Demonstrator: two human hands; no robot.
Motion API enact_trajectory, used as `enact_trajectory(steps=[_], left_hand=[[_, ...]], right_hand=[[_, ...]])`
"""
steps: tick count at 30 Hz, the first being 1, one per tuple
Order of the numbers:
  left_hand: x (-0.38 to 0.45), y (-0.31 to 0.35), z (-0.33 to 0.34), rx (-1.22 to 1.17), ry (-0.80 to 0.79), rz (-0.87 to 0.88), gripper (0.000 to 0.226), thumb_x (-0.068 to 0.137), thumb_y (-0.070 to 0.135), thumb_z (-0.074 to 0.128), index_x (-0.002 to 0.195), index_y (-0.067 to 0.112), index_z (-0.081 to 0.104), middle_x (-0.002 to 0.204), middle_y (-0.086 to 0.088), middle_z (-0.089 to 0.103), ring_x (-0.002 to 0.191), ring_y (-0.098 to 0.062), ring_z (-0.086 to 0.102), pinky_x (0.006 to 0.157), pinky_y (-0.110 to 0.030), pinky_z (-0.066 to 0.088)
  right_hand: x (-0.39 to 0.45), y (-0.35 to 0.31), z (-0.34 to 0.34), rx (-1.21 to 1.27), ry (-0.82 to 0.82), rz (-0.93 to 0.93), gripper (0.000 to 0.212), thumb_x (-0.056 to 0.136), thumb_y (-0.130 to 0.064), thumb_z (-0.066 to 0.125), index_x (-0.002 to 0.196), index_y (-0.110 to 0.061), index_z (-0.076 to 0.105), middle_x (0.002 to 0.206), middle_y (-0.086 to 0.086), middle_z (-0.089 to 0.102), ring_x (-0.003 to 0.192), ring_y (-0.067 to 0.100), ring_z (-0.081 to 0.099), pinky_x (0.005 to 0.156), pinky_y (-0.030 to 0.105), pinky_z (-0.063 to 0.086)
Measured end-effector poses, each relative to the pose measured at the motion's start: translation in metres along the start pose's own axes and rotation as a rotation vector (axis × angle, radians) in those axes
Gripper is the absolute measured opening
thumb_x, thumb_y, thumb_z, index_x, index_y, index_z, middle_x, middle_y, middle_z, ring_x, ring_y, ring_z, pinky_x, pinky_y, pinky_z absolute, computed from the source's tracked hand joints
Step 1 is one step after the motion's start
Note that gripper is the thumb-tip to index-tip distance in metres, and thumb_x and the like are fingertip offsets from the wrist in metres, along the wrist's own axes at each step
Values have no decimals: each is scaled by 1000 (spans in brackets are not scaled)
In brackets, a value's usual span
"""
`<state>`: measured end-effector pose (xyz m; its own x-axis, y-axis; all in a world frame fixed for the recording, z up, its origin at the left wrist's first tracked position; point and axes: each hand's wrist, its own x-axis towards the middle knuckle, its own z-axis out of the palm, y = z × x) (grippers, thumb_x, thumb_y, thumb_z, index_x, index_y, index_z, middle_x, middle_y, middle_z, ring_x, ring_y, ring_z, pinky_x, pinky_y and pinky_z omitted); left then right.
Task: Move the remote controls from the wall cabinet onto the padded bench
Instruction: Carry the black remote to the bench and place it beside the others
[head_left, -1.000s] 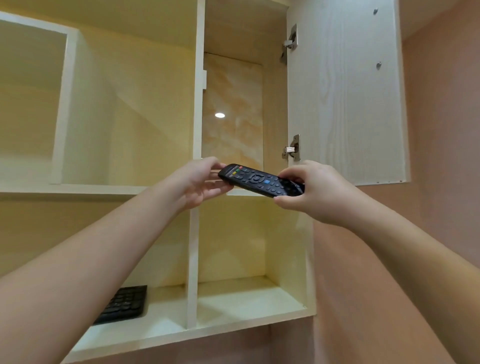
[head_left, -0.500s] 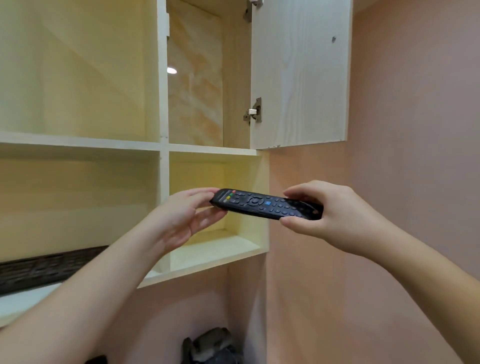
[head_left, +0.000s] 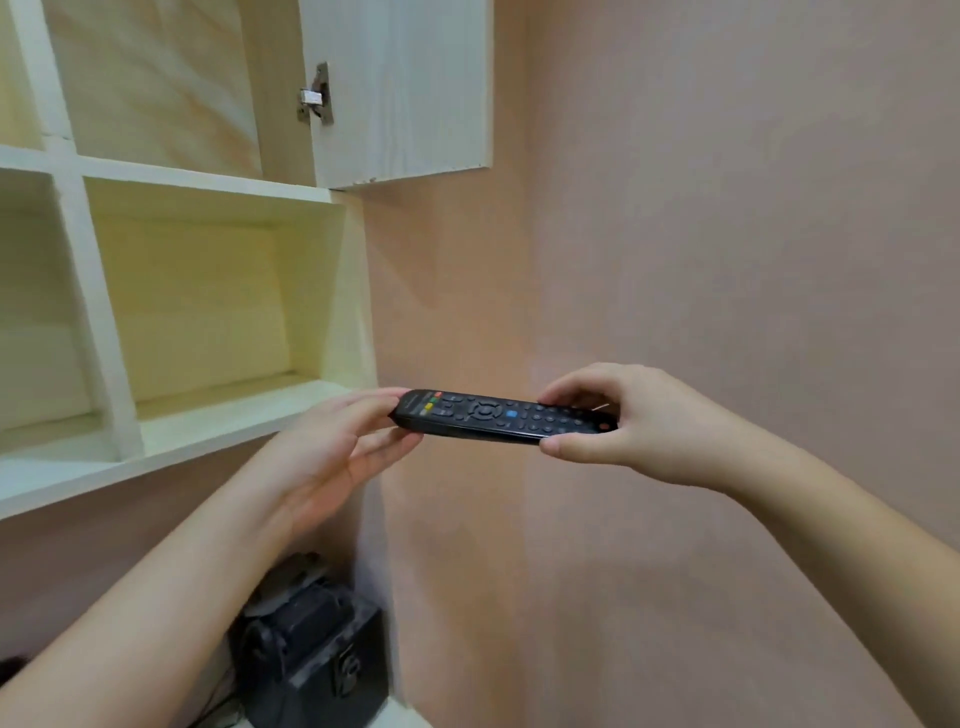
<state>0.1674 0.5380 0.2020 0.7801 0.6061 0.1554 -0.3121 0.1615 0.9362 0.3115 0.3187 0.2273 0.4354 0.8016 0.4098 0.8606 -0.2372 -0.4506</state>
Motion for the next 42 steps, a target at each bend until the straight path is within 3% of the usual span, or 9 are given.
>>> enact_trajectory(steps=[12, 18, 22, 31, 39, 42], left_hand=[[-13, -130, 169, -30, -227, -229, 20, 95, -1, 47, 103, -3, 65, 90, -12, 74, 76, -18, 72, 65, -24, 59], [-26, -191, 254, -2, -338, -356, 22, 95, 0, 49, 111, -5, 64, 101, -16, 71, 79, -18, 70, 69, -24, 59], [-35, -222, 304, 24, -423, -432, 20, 95, 0, 49, 106, -2, 65, 99, -15, 71, 80, -19, 70, 70, -24, 59], [-40, -284, 404, 14, -731, -597, 21, 93, -2, 49, 109, -3, 64, 95, -15, 70, 77, -18, 68, 65, -24, 59], [-76, -329, 487, -2, -1041, -748, 19, 93, -3, 49, 99, 0, 66, 87, -12, 73, 74, -18, 70, 68, -25, 60], [-100, -344, 513, 14, -1159, -801, 21, 93, -5, 47, 98, 2, 67, 85, -11, 73, 74, -19, 69, 65, -24, 60]], right_hand=[[-153, 134, -74, -41, 21, 265, 35, 74, -42, 76, 107, -34, 67, 100, -19, 62, 95, -8, 57, 76, 5, 41], [-236, 191, -103, -17, 35, 461, 37, 71, -45, 77, 106, -36, 66, 102, -17, 63, 93, -3, 60, 85, 23, 50], [-283, 214, -118, -9, 88, 583, 39, 70, -45, 77, 106, -37, 66, 104, -16, 62, 95, 0, 60, 85, 22, 50], [-372, 229, -141, -105, 250, 861, 41, 70, -46, 77, 108, -37, 65, 104, -14, 60, 96, -1, 58, 83, 19, 47], [-442, 201, -146, -235, 373, 1159, 43, 71, -47, 75, 110, -36, 64, 102, -14, 60, 95, 1, 57, 85, 24, 49], [-470, 183, -140, -263, 425, 1258, 42, 73, -47, 74, 112, -36, 62, 101, -15, 59, 94, -1, 57, 83, 19, 47]])
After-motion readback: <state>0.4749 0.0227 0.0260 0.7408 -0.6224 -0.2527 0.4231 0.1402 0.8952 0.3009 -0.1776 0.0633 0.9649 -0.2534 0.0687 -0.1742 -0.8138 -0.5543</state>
